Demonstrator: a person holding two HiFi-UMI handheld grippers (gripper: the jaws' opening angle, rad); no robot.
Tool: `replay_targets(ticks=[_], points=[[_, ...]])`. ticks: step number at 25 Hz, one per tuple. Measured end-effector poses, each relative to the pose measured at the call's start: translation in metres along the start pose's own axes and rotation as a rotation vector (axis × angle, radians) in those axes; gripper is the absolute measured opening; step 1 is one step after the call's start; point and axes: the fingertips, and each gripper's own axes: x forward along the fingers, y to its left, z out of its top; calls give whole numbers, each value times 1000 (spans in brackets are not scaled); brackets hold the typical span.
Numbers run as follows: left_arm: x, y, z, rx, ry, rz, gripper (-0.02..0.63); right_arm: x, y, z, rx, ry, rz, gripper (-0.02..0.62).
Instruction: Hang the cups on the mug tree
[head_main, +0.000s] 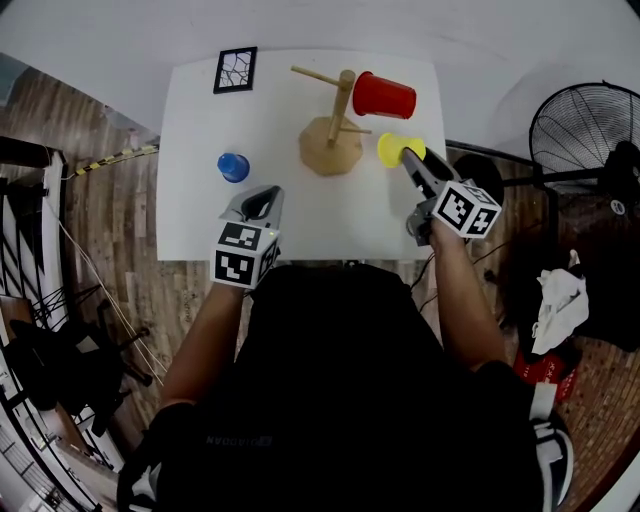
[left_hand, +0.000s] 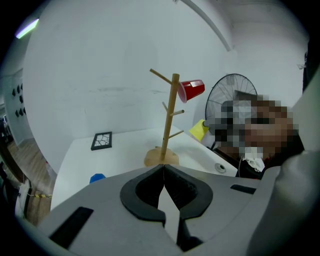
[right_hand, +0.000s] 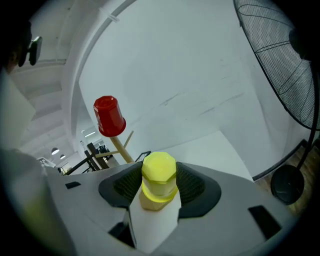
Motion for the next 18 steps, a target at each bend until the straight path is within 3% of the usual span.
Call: replay_targets(ticks=[5,18], points=[[-6,1,0,-17,-12,25,17,4,5,9,37,-28,36,212],[-29,13,-17,-62,-19,81,17,52,40,-5,-30,39,115,212]])
